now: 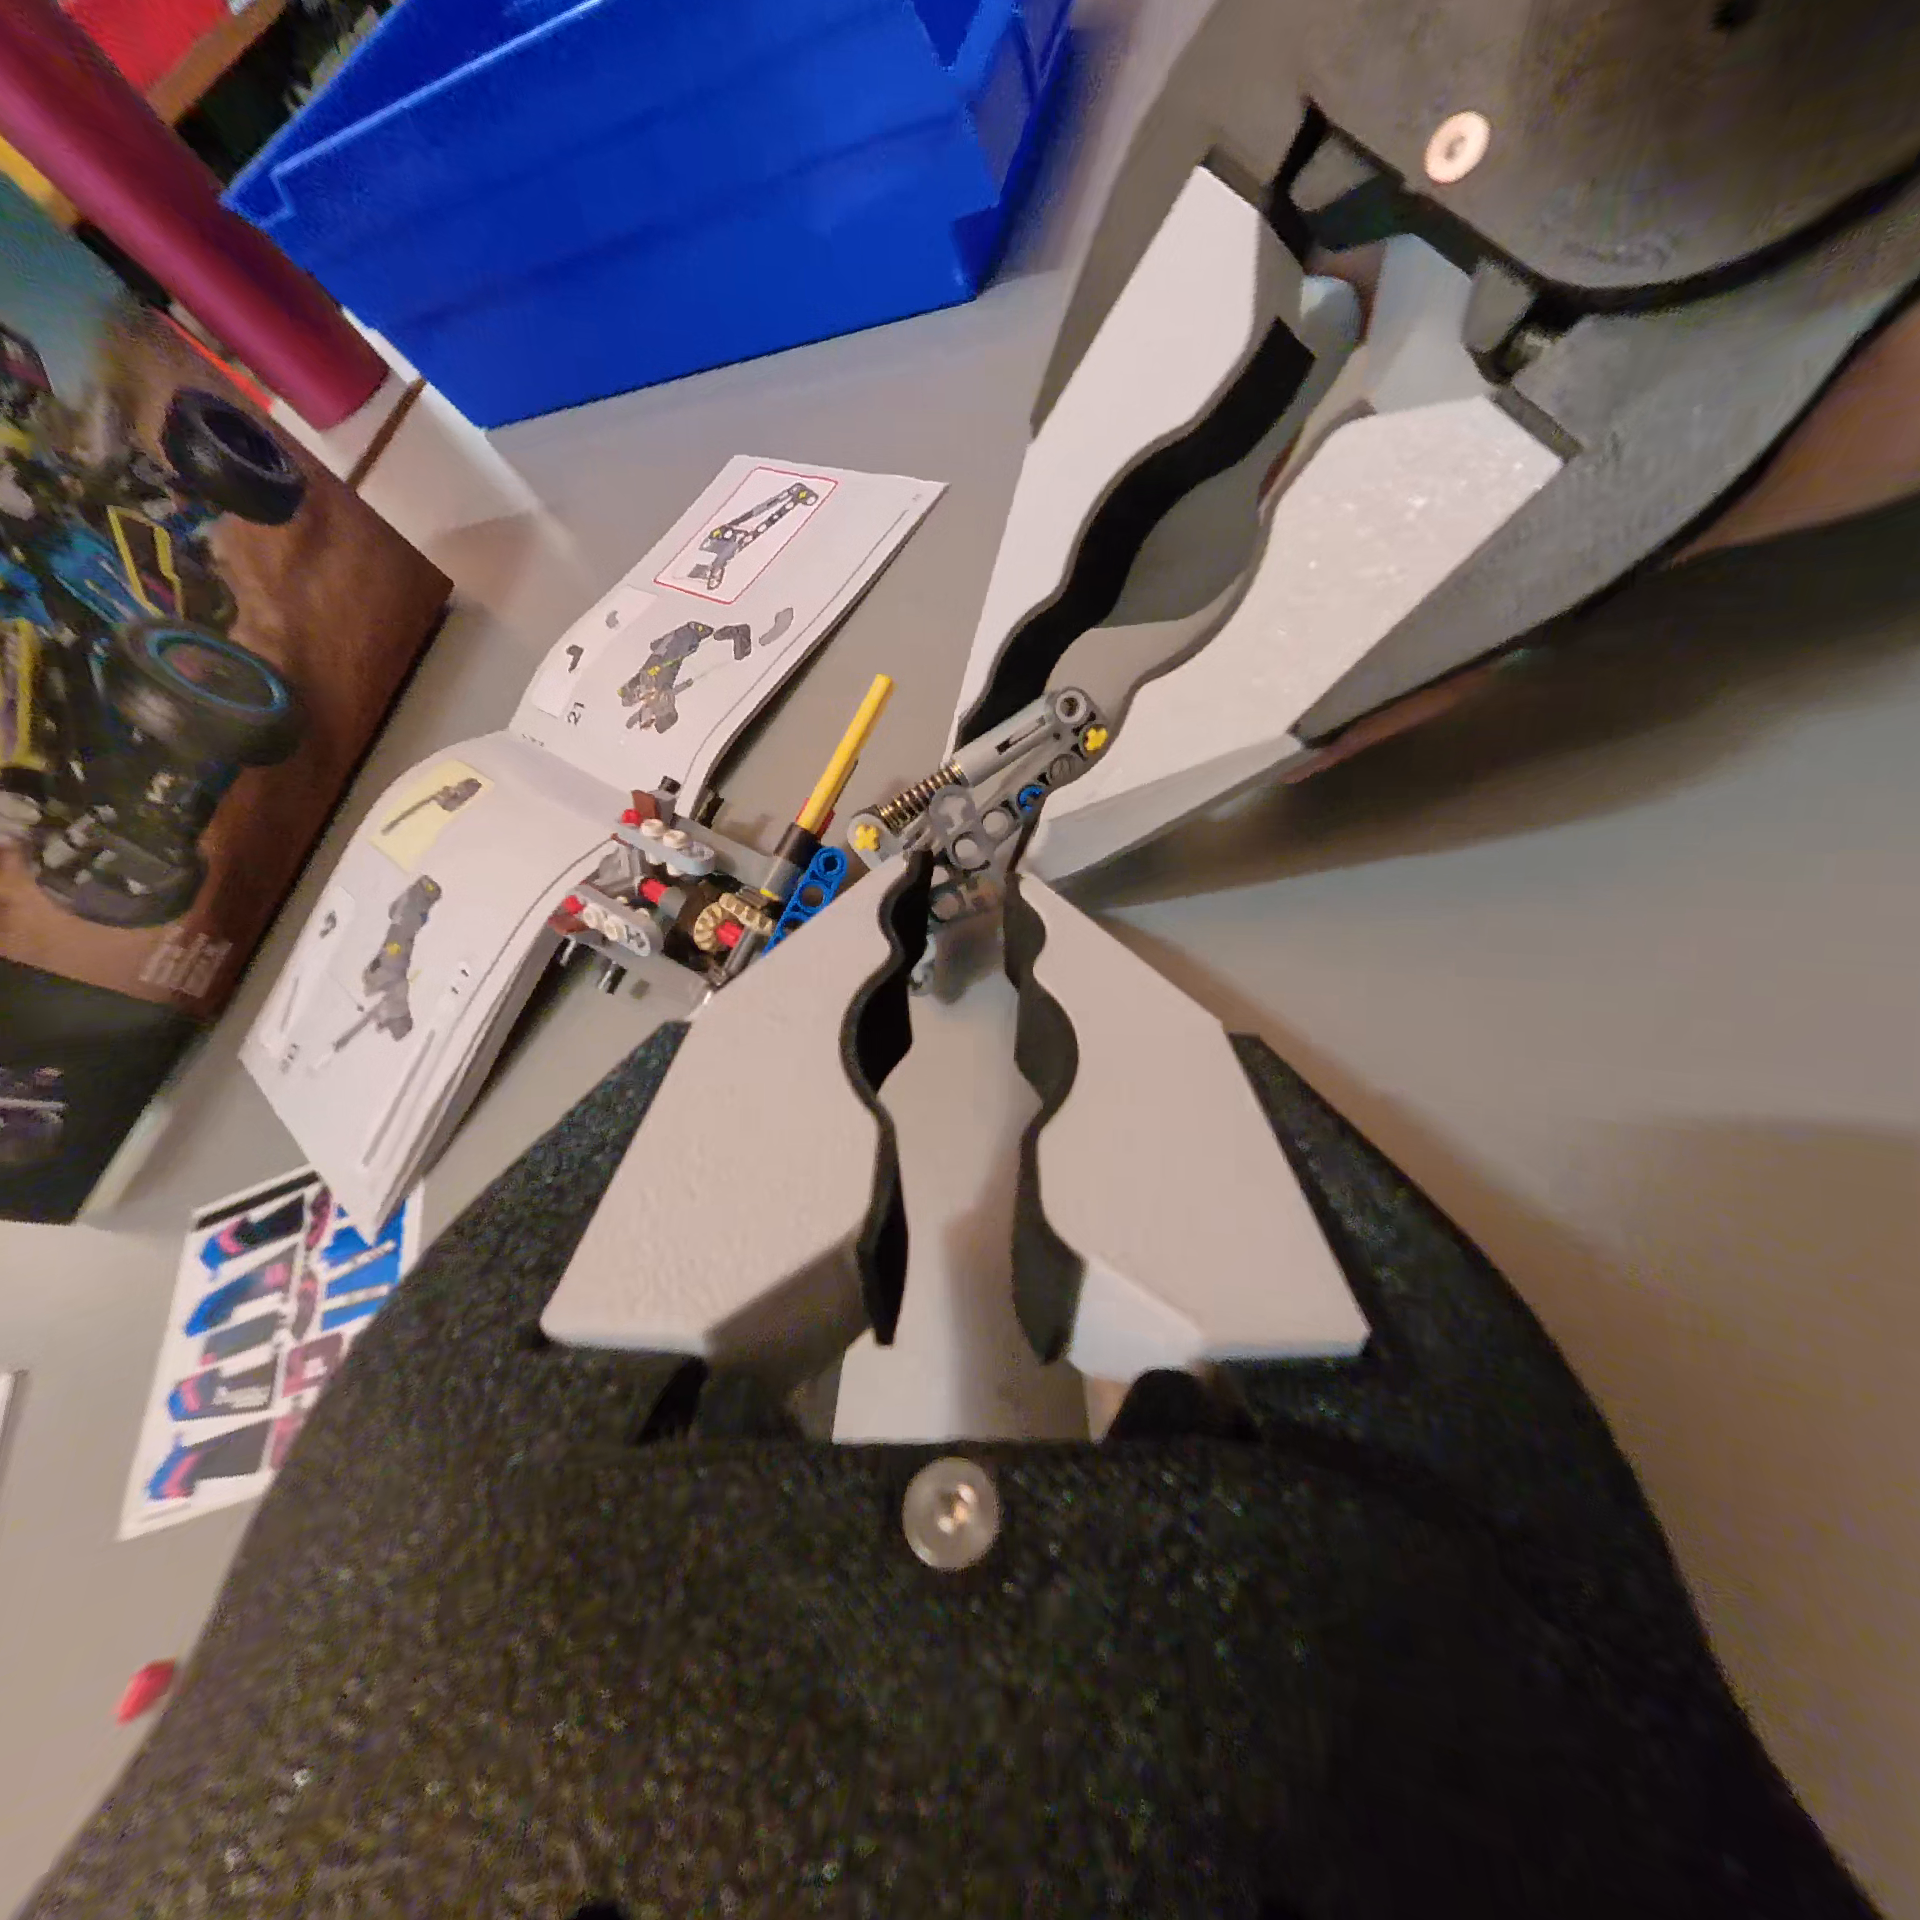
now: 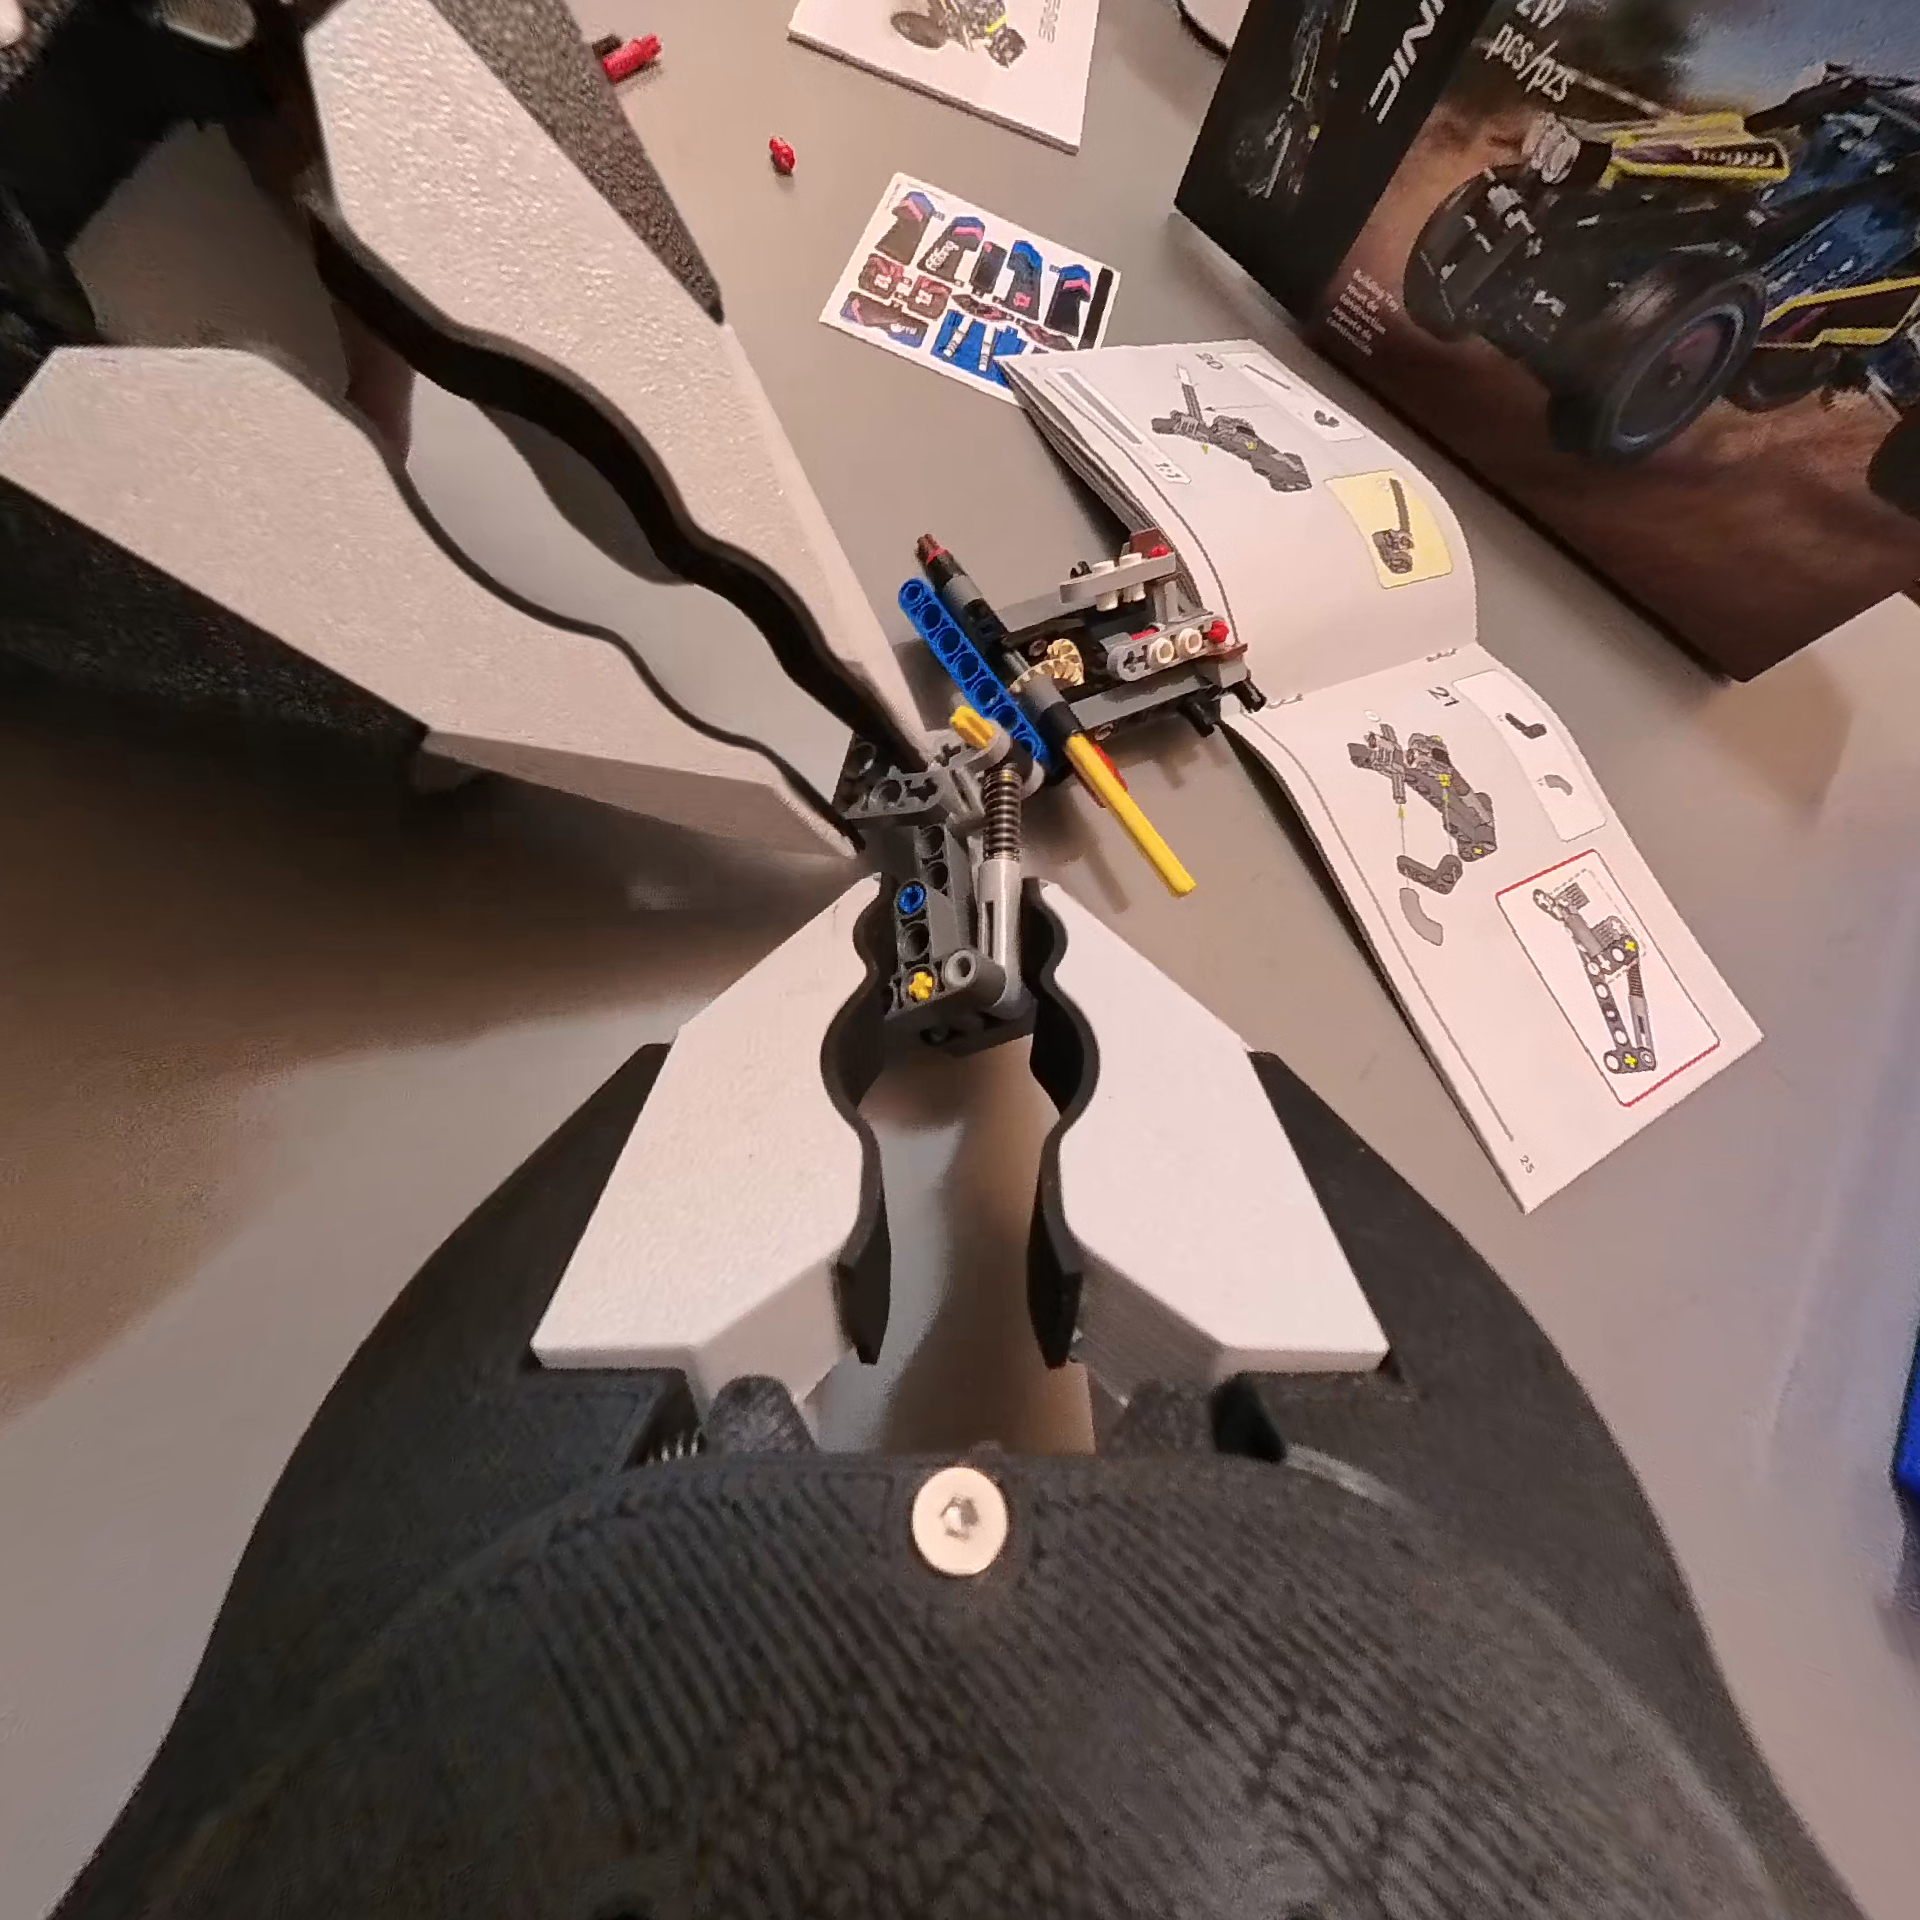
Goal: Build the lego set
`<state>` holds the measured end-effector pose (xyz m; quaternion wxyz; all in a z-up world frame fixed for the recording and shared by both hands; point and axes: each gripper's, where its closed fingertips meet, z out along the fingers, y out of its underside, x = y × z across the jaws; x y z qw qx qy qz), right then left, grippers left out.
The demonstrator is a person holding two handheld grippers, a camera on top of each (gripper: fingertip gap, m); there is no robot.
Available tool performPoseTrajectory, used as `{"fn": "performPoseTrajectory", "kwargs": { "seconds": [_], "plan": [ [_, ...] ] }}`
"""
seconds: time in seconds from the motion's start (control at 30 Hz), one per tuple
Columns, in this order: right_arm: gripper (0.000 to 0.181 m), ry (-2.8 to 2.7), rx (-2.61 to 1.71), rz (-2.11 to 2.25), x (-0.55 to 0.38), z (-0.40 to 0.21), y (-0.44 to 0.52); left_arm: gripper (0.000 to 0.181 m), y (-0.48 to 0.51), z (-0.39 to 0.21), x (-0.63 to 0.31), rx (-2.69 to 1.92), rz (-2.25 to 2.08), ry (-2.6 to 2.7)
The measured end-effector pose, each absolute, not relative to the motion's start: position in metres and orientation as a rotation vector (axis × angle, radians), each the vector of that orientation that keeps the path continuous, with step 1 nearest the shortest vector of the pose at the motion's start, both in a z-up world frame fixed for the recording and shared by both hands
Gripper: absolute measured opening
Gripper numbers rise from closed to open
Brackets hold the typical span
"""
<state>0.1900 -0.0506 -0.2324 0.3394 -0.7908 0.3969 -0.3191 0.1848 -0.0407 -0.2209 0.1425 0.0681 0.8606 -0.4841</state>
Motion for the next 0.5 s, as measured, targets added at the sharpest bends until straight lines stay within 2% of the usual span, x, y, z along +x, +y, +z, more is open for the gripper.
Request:
{"fn": "performPoseTrajectory", "kwargs": {
  "seconds": [0.03, 0.3, 0.5],
  "plan": [
    [0.022, 1.035, -2.050, -0.829, 0.191, -0.231, -0.050, 0.008, -0.041, -0.220, 0.184, 0.169, -1.417, 2.503],
    [0.021, 1.049, -2.077, -0.814, 0.192, -0.236, -0.051, 0.006, -0.043, -0.224, 0.185, 0.120, -1.401, 2.551],
    [0.021, 1.010, -2.111, -0.764, 0.189, -0.240, -0.049, 0.008, -0.037, -0.232, 0.182, 0.712, -1.090, 2.279]
  ]
}}
